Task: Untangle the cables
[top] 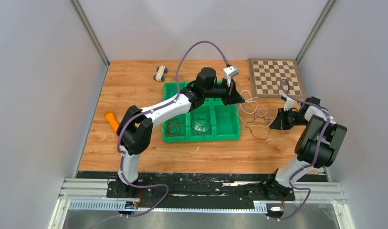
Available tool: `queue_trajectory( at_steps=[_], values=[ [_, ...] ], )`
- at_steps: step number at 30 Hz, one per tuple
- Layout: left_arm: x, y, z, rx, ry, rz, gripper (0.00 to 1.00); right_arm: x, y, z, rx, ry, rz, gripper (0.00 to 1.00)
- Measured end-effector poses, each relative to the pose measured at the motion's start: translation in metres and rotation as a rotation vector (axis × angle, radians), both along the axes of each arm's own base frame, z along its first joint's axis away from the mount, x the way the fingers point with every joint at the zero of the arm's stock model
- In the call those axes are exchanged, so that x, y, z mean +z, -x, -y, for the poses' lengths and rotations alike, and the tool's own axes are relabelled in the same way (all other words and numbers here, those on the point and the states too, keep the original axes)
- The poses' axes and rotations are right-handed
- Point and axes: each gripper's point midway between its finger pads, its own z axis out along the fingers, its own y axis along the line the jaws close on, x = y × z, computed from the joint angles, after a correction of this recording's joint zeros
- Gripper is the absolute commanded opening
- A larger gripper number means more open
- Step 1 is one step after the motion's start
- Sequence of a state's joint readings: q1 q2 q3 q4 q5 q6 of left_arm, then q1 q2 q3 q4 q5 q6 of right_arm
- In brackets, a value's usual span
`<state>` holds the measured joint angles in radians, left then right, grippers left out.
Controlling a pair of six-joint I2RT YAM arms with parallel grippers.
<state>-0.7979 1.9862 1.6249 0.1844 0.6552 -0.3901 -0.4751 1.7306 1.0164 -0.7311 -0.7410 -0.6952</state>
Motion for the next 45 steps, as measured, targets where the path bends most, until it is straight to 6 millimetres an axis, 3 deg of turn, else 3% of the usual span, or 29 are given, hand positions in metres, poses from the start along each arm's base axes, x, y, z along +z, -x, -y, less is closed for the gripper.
queue_trajectory(
  at_steps=[3,6,8,10,13,18,21,22,30,35,37,40,42,45],
  values=[
    [-0.008,0.004,-0.002,-0.034,-0.037,0.047,0.01,0.043,0.003,0.002,0.012,-0.003,0.097,0.00],
    [-0.012,0.015,-0.002,-0.092,-0.063,0.114,0.04,0.121,-0.002,0.000,0.045,0.023,0.304,0.00],
    [-0.007,0.027,-0.001,-0.137,-0.066,0.168,0.06,0.179,0.001,-0.015,0.090,0.030,0.468,0.00],
    [0.006,0.040,0.000,-0.179,-0.053,0.230,0.06,0.221,0.012,-0.035,0.137,0.016,0.578,0.00],
    [0.036,0.060,-0.002,-0.233,-0.010,0.337,0.07,0.255,0.035,-0.066,0.196,-0.055,0.648,0.00],
    [0.075,0.087,-0.009,-0.285,0.063,0.450,0.14,0.264,0.056,-0.096,0.236,-0.194,0.606,0.00],
    [0.077,0.095,-0.009,-0.298,0.079,0.466,0.28,0.268,0.064,-0.108,0.257,-0.244,0.583,0.00],
    [0.074,0.096,-0.008,-0.297,0.077,0.461,0.36,0.269,0.067,-0.113,0.265,-0.255,0.580,0.00],
    [0.023,0.095,0.001,-0.272,0.015,0.237,0.61,0.291,0.087,-0.133,0.306,-0.288,0.600,0.00],
    [-0.003,0.104,-0.001,-0.271,-0.014,0.121,0.67,0.300,0.097,-0.138,0.308,-0.295,0.612,0.00],
    [-0.008,0.108,0.000,-0.274,-0.020,0.096,0.58,0.303,0.099,-0.139,0.306,-0.301,0.611,0.00],
    [-0.011,0.111,0.004,-0.272,-0.020,0.065,0.14,0.305,0.101,-0.141,0.302,-0.310,0.608,0.00],
    [-0.015,0.111,0.006,-0.265,-0.029,0.055,0.01,0.306,0.102,-0.141,0.297,-0.309,0.604,0.00],
    [-0.023,0.111,0.004,-0.265,-0.055,0.042,0.00,0.307,0.097,-0.136,0.276,-0.270,0.603,0.00]
  ],
)
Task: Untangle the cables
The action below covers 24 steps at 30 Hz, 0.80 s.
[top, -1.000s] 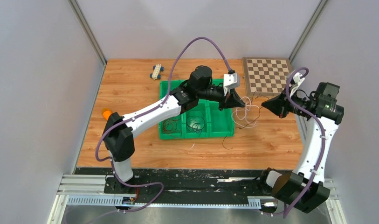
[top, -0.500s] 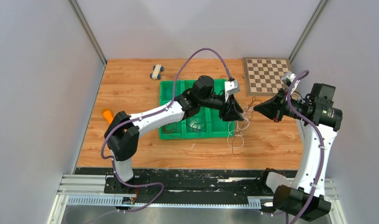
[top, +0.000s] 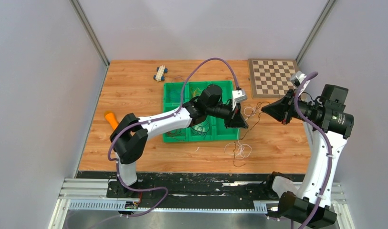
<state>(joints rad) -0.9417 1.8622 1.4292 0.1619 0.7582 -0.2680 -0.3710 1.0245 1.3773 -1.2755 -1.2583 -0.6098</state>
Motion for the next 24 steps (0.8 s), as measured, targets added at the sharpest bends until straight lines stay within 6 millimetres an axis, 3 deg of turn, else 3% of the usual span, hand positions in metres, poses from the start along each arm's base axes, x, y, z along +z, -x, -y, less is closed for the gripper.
queue_trajectory(
  at_steps=[4,9,13,21,23,24],
  values=[
    [-0.016,0.010,-0.019,-0.031,-0.048,0.053,0.00,0.001,-0.027,0.036,-0.141,0.058,0.022,0.00],
    [-0.039,0.040,-0.070,-0.091,-0.137,0.153,0.00,0.027,-0.081,0.110,-0.315,0.055,0.055,0.00],
    [-0.059,0.059,-0.106,-0.137,-0.190,0.237,0.00,0.026,-0.107,0.146,-0.373,0.022,0.035,0.00],
    [-0.129,0.084,-0.166,-0.275,-0.381,0.334,0.00,0.041,-0.119,0.160,-0.409,0.000,0.077,0.00],
    [-0.140,0.089,-0.178,-0.304,-0.415,0.343,0.11,0.047,-0.120,0.159,-0.406,-0.005,0.095,0.00],
    [-0.143,0.091,-0.182,-0.315,-0.425,0.352,0.33,0.050,-0.121,0.159,-0.402,-0.011,0.103,0.00]
  ],
)
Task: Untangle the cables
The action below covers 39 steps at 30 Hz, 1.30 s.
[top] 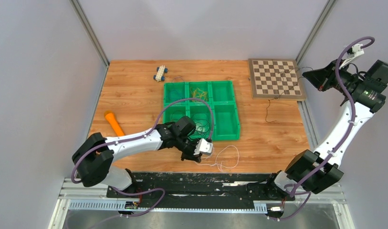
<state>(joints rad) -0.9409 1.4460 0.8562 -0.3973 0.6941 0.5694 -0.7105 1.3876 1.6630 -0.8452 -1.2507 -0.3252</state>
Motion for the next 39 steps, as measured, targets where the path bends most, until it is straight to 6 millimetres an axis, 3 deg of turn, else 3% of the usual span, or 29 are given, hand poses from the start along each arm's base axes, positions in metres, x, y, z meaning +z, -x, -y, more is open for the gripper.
queue_trajectory(
  at_steps=[1,3,5,9,12,15,19,22,26,31,35,39],
  values=[
    [-0.002,0.002,-0.004,-0.009,-0.006,0.010,0.54,0.002,0.000,-0.001,0.006,-0.005,0.006,0.00],
    [-0.004,0.003,-0.010,-0.028,-0.002,0.041,0.71,0.006,0.000,-0.009,0.027,-0.013,0.016,0.00],
    [-0.001,0.004,-0.014,-0.022,0.005,0.057,0.84,0.005,0.001,-0.024,0.059,-0.020,0.016,0.00],
    [0.016,0.000,-0.017,0.010,0.056,0.093,0.99,-0.002,0.002,-0.081,0.184,-0.028,0.019,0.00],
    [0.039,-0.015,-0.019,0.103,0.114,0.097,1.00,-0.005,-0.003,-0.125,0.264,-0.015,0.037,0.00],
    [0.065,-0.046,-0.031,0.271,0.169,0.068,1.00,-0.002,-0.015,-0.155,0.301,-0.009,0.070,0.00],
    [0.112,-0.093,-0.049,0.504,0.255,0.017,1.00,0.001,-0.045,-0.183,0.298,-0.001,0.120,0.00],
    [0.154,-0.128,-0.067,0.658,0.346,0.020,1.00,-0.010,-0.075,-0.205,0.286,0.002,0.134,0.00],
    [0.190,-0.153,-0.088,0.774,0.417,0.079,1.00,-0.026,-0.107,-0.229,0.265,0.015,0.161,0.00],
    [0.208,-0.181,-0.120,0.915,0.446,0.126,1.00,-0.052,-0.149,-0.243,0.215,0.065,0.211,0.00],
    [0.208,-0.192,-0.137,0.984,0.446,0.125,1.00,-0.074,-0.173,-0.237,0.165,0.123,0.228,0.00],
    [0.208,-0.194,-0.141,1.001,0.447,0.125,1.00,-0.083,-0.184,-0.231,0.139,0.194,0.277,0.00]
  ],
)
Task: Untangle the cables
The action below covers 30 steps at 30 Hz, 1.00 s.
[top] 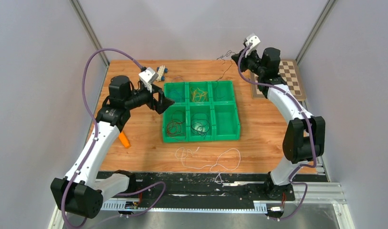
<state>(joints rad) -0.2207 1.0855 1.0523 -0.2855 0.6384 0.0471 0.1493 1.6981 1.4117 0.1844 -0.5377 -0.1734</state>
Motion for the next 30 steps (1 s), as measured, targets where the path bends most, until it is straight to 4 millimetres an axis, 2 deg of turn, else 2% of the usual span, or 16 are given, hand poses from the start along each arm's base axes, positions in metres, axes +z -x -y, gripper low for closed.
queue_trajectory(
  at_steps=[3,6,9,13,19,26,30],
  values=[
    [0.000,0.000,-0.001,0.001,0.001,-0.001,1.00,-0.011,-0.003,0.003,-0.011,0.061,0.059,0.00],
    [-0.001,-0.001,-0.002,0.005,0.001,-0.002,1.00,-0.044,0.004,-0.002,0.011,0.137,0.051,0.00],
    [-0.002,-0.001,-0.003,0.006,0.001,-0.004,1.00,-0.080,0.018,-0.011,0.059,0.199,-0.010,0.00],
    [-0.002,-0.002,-0.004,0.006,-0.002,0.000,1.00,-0.112,0.034,-0.016,0.111,0.265,-0.096,0.00],
    [-0.002,-0.001,-0.005,0.005,-0.008,0.006,1.00,-0.155,0.057,-0.011,0.159,0.375,-0.251,0.00],
    [-0.002,0.000,-0.006,0.006,-0.010,0.011,1.00,-0.209,0.051,-0.009,0.138,0.509,-0.436,0.00],
    [-0.006,0.002,-0.007,0.007,-0.012,0.006,1.00,-0.224,0.039,-0.018,0.146,0.545,-0.498,0.00]
  ],
)
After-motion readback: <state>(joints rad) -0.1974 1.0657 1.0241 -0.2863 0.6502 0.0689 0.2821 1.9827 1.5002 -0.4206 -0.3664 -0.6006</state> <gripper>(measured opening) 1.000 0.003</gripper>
